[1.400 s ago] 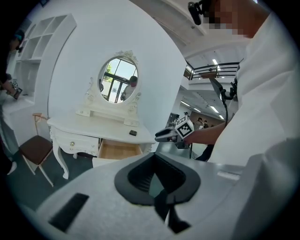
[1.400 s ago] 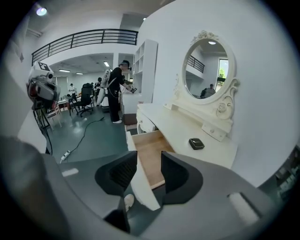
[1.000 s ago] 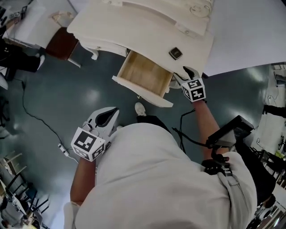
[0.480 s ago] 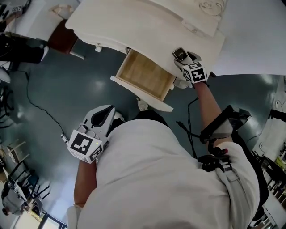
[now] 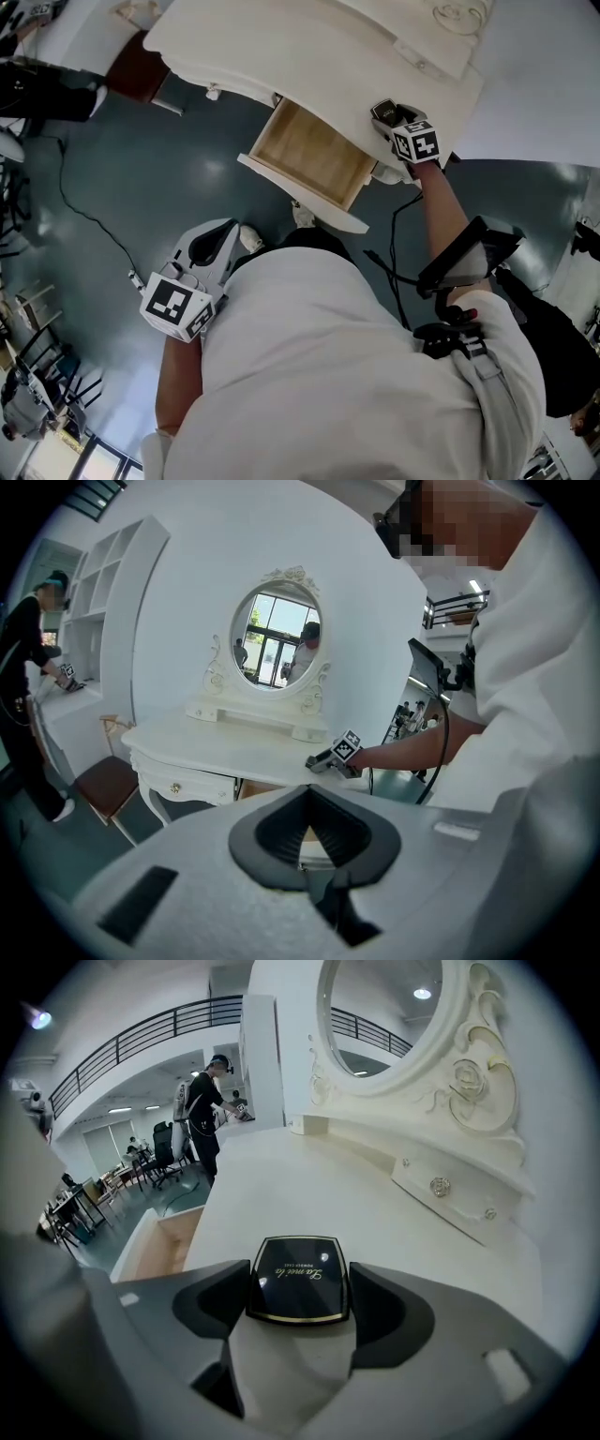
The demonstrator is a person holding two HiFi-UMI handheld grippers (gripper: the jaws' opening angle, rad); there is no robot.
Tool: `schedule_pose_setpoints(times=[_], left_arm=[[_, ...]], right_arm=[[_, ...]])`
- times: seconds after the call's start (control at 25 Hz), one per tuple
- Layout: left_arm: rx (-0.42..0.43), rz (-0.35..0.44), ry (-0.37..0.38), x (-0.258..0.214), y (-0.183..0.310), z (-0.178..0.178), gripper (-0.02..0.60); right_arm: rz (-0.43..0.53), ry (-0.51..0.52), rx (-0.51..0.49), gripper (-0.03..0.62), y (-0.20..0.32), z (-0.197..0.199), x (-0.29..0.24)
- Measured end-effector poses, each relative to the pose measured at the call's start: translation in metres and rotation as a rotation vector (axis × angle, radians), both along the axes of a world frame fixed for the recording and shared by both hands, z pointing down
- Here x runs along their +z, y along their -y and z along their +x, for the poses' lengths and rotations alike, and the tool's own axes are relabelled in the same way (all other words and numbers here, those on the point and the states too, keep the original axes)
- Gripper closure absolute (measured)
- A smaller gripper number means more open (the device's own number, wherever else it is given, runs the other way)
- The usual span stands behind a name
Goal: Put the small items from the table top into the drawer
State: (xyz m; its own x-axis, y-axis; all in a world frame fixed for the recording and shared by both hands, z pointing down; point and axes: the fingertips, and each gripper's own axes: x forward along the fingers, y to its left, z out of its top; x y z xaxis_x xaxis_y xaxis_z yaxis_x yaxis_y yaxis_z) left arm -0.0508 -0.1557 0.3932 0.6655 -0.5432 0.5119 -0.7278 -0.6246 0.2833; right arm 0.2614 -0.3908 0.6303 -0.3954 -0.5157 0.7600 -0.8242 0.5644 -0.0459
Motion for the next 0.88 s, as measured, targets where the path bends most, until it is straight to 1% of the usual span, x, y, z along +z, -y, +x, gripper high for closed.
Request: schedule_pose_setpoints(times=[0.28,0.52,0.72,0.88], left_arm=[[0.012,-0.006,0.005,0.006,0.0,0.004,0.581],[0.011,-0.003,0.012,0.007,-0.003,0.002,0.581],[0.012,-0.006,0.01,0.012,-0.007,0.002,0.58],[0.009,-0.004,0.004,0.013,-0.006,-0.001,0.581]], right_arm=[[-0.005,-0.007,0.015,0.266,0.003,0.002,0.006],[0.009,-0.009,0.015,0.266,0.0,0.001,0.001],[0.019,-0.01,-0.008,0.266,-0.003,-0.007,0.0],[0.033,-0.005,-0.055,0.266,-0.008,-0.027,-0.007]])
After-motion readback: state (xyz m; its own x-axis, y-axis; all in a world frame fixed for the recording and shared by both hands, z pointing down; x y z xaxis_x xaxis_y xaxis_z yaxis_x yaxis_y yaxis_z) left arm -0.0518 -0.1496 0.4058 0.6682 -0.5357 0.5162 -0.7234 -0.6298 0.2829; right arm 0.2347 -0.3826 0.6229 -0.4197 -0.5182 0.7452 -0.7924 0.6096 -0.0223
